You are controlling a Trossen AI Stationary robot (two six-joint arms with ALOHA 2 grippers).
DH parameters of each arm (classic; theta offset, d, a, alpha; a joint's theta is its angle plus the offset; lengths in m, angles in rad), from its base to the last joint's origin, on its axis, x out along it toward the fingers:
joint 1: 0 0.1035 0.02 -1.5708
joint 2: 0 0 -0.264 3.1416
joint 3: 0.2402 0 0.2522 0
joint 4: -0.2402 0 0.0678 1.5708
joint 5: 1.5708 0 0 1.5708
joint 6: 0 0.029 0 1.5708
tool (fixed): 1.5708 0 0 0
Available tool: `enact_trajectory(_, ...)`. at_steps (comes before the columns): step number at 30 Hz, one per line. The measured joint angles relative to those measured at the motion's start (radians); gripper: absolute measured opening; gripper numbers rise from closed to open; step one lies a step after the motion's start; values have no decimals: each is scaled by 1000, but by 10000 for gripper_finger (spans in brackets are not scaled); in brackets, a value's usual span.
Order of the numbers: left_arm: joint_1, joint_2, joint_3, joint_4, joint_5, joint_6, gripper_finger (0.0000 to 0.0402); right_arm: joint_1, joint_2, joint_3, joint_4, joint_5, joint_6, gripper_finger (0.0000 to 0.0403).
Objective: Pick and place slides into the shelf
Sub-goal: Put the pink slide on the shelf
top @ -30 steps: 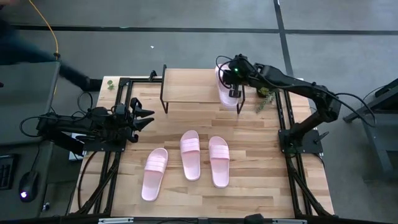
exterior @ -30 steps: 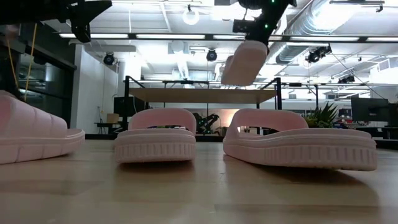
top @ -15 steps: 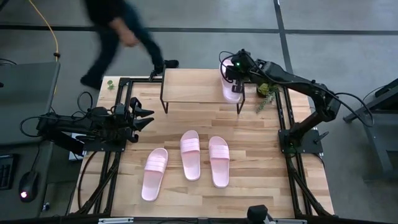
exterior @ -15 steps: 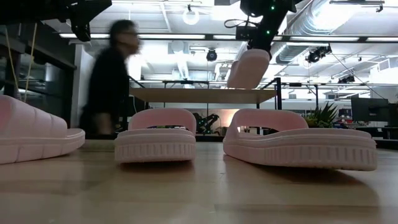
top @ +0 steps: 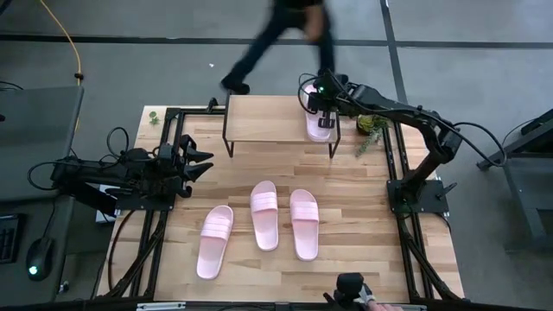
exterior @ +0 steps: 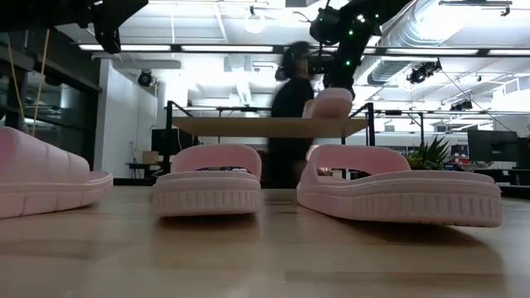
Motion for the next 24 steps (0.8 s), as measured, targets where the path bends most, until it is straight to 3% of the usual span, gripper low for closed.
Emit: enact_trajectory(24,0,0,0,-2,0,2,128,-6,-9,1,-95,77,-40,0)
